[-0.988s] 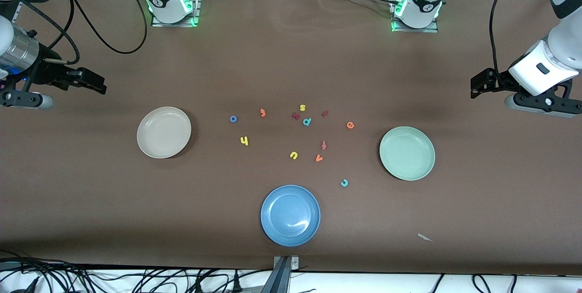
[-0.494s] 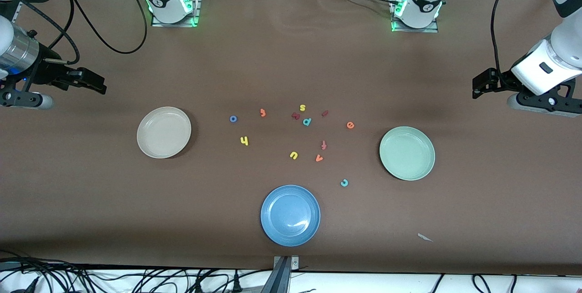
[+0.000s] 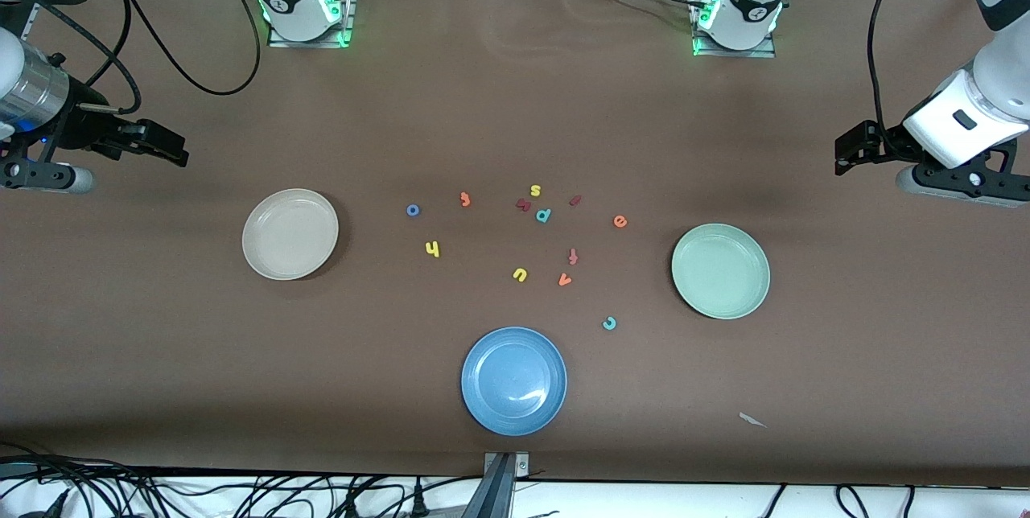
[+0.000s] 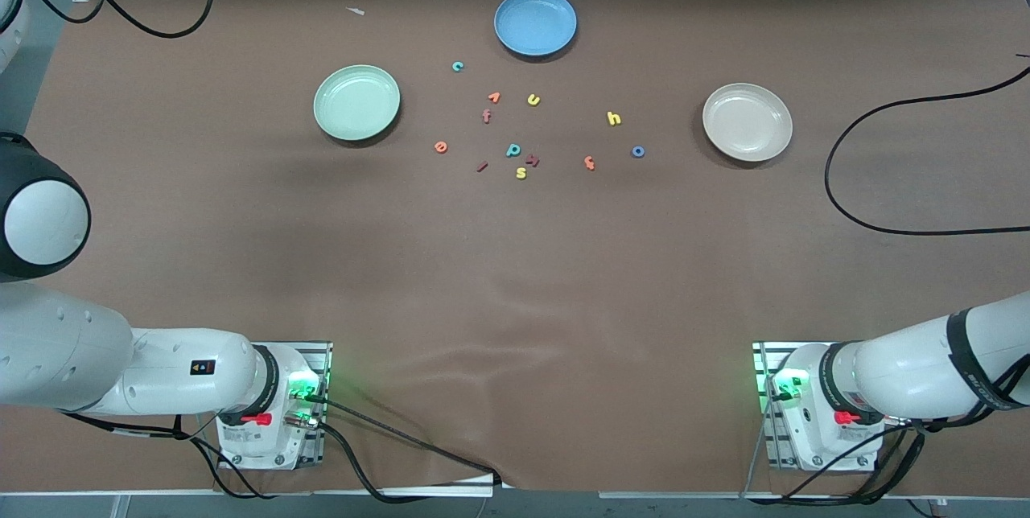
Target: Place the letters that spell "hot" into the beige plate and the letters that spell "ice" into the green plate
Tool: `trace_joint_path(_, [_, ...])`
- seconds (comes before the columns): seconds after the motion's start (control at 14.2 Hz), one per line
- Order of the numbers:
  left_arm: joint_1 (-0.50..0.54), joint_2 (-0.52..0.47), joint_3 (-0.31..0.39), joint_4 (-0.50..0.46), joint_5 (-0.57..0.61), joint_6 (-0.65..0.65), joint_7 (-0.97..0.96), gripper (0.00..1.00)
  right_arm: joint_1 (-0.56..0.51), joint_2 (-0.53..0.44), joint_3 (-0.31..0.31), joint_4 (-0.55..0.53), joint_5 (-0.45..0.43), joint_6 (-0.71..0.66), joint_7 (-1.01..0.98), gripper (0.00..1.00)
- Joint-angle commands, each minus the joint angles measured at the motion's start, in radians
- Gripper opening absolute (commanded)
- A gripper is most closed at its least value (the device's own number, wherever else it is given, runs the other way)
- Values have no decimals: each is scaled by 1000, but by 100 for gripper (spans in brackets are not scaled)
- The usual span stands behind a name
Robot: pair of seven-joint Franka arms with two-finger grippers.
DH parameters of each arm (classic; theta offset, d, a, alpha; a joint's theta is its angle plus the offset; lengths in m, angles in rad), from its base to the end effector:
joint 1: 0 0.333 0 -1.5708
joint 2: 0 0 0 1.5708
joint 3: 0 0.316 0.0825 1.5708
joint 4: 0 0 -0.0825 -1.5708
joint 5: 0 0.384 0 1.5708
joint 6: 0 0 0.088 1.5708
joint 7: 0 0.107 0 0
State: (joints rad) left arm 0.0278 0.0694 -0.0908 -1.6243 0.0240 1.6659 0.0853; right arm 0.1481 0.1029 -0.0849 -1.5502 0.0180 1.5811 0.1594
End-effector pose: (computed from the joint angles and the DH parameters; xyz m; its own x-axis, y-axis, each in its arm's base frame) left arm 0.5795 -0.0326 0.5681 0.9883 -0.1499 -0.0289 -0.1504 -0.9885 -0.0151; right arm 0.5826 0.0412 0.5767 0.9927 -0.0966 -0.0721 -0.0967 -0.9953 0.0022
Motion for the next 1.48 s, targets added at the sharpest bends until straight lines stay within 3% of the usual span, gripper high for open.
trace_joint_path(0.0, [14, -23, 0, -2, -21, -29, 17, 100, 1, -17, -4, -8, 3, -1, -9, 100])
trace_joint_path(1.41, [18, -20, 0, 3, -9, -51, -3, 100, 1, -17, -4, -11, 3, 2, -11, 100])
